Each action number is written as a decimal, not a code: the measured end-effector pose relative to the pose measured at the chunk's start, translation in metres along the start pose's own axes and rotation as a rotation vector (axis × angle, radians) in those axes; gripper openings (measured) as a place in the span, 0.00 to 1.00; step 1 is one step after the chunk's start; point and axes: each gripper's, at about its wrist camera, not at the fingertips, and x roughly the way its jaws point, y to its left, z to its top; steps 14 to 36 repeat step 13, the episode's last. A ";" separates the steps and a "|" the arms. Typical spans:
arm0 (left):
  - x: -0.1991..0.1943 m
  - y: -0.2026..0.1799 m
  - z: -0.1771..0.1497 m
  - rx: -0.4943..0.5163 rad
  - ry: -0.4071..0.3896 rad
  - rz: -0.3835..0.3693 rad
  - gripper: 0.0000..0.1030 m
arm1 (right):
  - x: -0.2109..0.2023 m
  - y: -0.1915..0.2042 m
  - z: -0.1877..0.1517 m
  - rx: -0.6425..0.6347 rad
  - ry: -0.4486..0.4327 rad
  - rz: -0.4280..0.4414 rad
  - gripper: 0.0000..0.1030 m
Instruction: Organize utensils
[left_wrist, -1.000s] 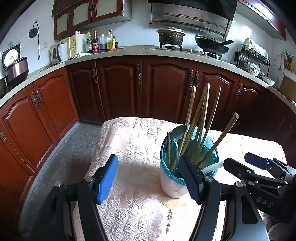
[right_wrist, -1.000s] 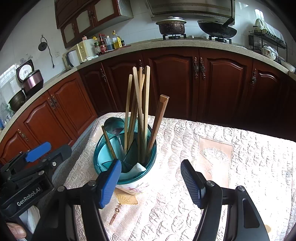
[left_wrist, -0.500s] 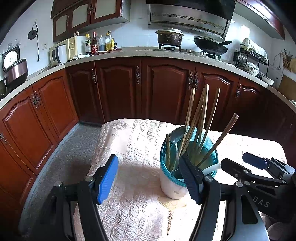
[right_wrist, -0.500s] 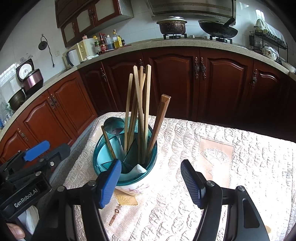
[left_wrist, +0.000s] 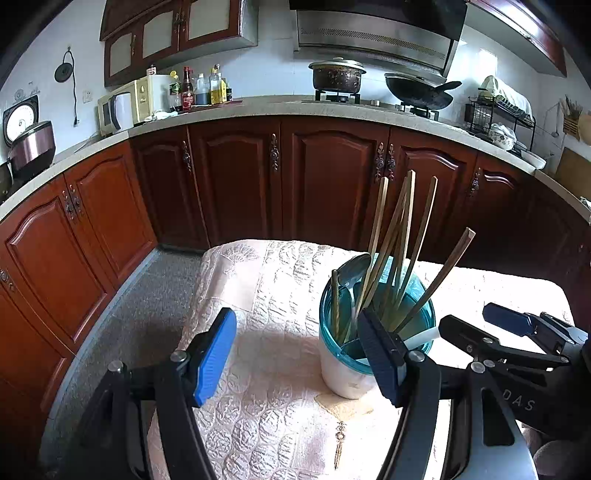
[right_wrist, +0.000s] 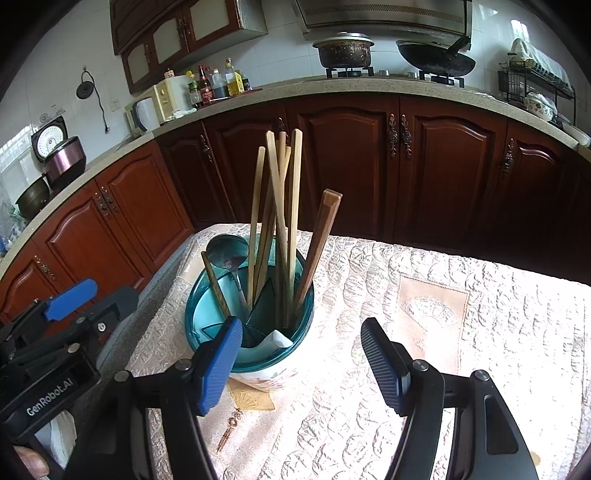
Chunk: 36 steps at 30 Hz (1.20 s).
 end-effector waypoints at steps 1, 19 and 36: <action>0.000 -0.001 0.000 0.002 0.000 0.000 0.67 | 0.000 0.000 0.000 -0.001 0.000 0.000 0.68; 0.002 -0.003 -0.001 0.010 -0.002 -0.015 0.67 | -0.001 -0.006 -0.003 0.006 -0.001 -0.005 0.68; 0.002 -0.003 -0.001 0.010 -0.002 -0.015 0.67 | -0.001 -0.006 -0.003 0.006 -0.001 -0.005 0.68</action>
